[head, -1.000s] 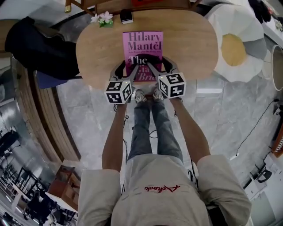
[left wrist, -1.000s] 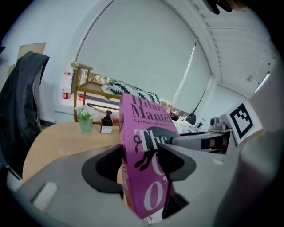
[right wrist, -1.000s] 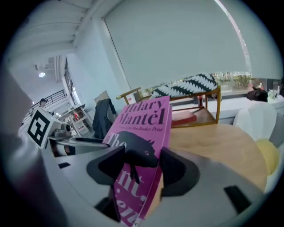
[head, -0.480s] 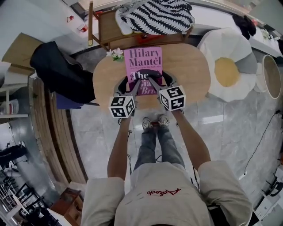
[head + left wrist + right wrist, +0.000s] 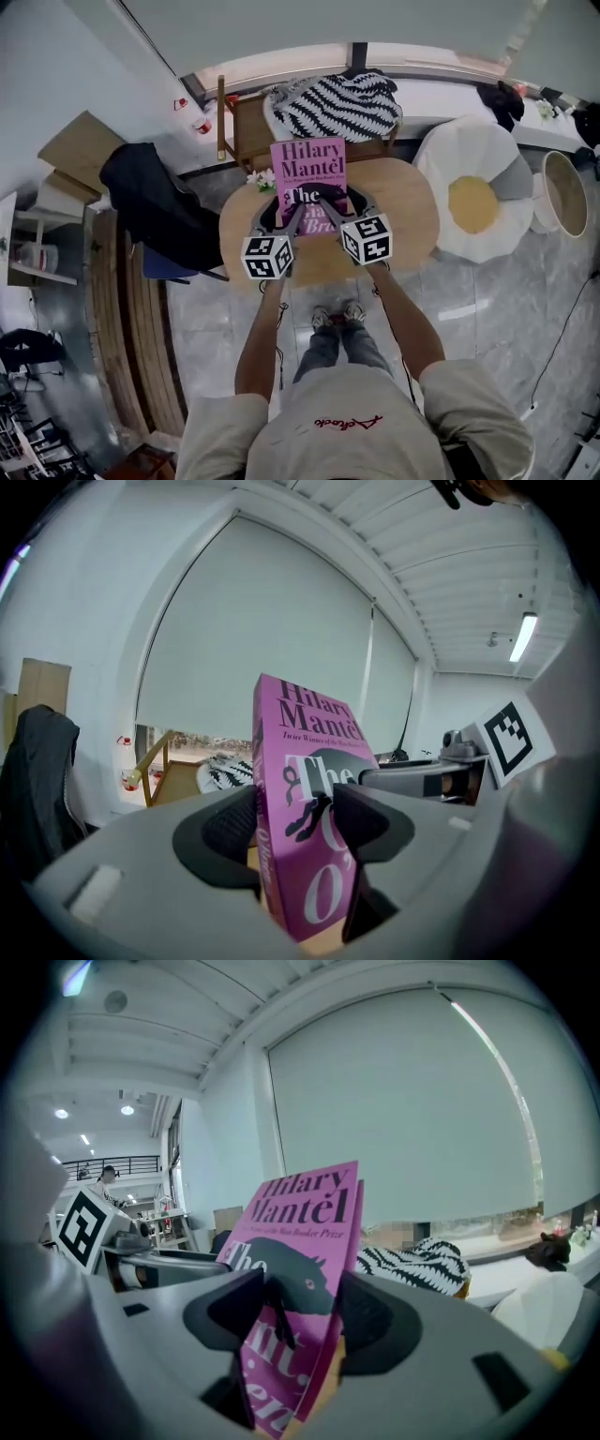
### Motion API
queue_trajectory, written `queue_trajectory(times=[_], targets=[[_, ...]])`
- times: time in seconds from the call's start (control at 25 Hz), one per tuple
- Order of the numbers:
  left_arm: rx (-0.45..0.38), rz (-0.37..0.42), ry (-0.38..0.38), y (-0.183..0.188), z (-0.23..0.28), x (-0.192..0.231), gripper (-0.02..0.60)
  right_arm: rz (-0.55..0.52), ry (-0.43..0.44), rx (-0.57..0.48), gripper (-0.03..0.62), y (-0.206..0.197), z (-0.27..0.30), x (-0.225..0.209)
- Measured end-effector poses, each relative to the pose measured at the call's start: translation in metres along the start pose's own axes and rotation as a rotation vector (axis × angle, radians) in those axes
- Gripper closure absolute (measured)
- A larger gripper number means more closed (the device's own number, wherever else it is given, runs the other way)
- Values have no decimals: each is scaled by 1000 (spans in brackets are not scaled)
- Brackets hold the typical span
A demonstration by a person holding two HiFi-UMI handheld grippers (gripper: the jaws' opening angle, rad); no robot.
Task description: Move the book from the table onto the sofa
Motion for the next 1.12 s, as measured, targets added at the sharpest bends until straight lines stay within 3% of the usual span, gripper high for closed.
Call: queue_trajectory(times=[0.52,0.84,1.12], targets=[[-113,63,1,77,-28,-2,321,-77,-35,-106,333,81,-26,9],[-140,94,-47,91,-33,-18,321,-79,-92,-136,333,89,-52,10],[-123,141,-172,91,-16,-52,321,-39,-217,-145,333,70,-93,-2]])
Point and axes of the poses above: the fingertips, and each gripper's own axes: z forward along the fingers, x to its left, y out of its top, the point moved 9 cm from there along -z, backward along the fingers, and after that the axes turned 12 degrees about x, right-handed, at the moved point
